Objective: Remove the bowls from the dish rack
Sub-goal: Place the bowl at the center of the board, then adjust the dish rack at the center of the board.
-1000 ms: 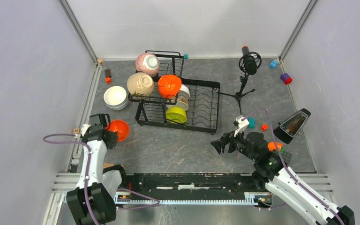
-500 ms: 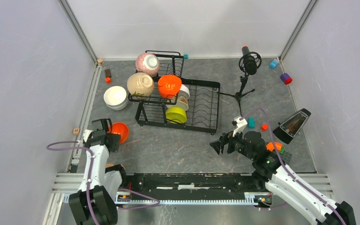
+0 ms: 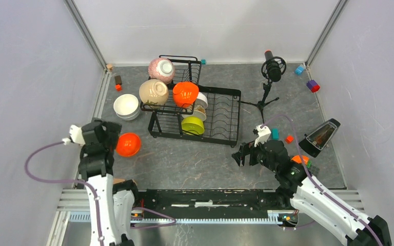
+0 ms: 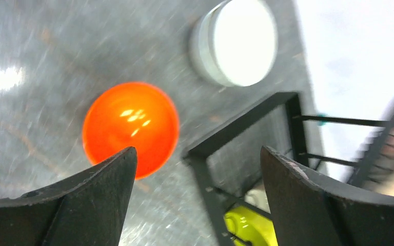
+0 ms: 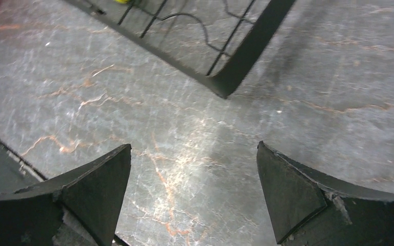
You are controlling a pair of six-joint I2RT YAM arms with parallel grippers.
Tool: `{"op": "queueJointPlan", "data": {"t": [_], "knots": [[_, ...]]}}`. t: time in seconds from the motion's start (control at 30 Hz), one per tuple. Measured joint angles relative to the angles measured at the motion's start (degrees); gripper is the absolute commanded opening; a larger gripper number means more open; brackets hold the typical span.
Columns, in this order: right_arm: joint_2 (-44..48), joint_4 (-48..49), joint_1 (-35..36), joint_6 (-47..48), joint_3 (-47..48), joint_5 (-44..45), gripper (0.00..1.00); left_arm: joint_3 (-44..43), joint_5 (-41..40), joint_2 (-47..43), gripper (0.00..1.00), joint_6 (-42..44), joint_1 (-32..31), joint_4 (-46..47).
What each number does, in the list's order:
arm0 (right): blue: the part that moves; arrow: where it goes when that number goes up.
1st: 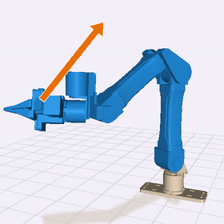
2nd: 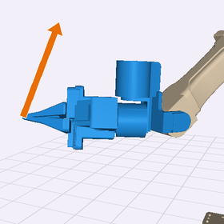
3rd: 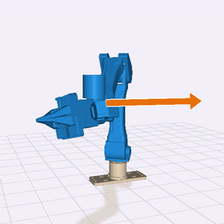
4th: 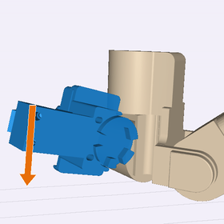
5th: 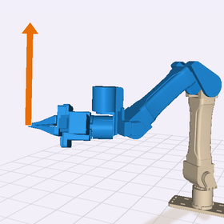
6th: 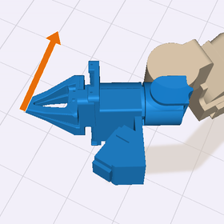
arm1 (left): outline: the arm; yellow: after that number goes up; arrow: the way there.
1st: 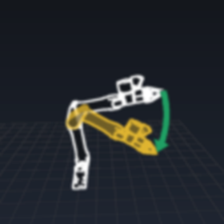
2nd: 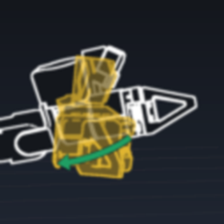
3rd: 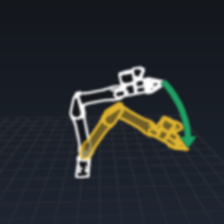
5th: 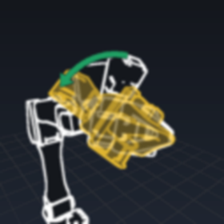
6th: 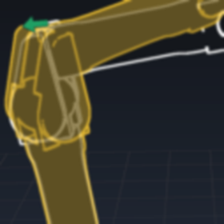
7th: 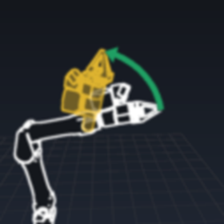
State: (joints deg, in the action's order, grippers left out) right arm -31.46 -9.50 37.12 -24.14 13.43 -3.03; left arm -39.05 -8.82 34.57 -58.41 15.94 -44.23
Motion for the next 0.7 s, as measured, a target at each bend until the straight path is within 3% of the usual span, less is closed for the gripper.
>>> {"op": "queueJointPlan", "data": {"t": [0.2,0.47,0.53,0.7], "knots": [[-2.01,-3.54,0.0,-1.6,3.5,9.97,0.98,-15.26,-3.56,-1.01,1.0,7.23,-2.4,2.19],[-1.6,-3.67,0.0,-3.61,5.01,15.21,0.98,-16.81,-0.04,3.23,1.0,12.07,-6.21,9.55],[-2.49,-3.32,0.0,-3.13,6.19,15.34,0.98,-16.83,-0.5,4.39,1.0,13.22,-10.49,11.54],[-4.33,-1.29,0.0,-2.01,7.69,16.94,0.98,-21.11,-10.64,9.53,1.0,20.5,-35.43,14.43]]}}
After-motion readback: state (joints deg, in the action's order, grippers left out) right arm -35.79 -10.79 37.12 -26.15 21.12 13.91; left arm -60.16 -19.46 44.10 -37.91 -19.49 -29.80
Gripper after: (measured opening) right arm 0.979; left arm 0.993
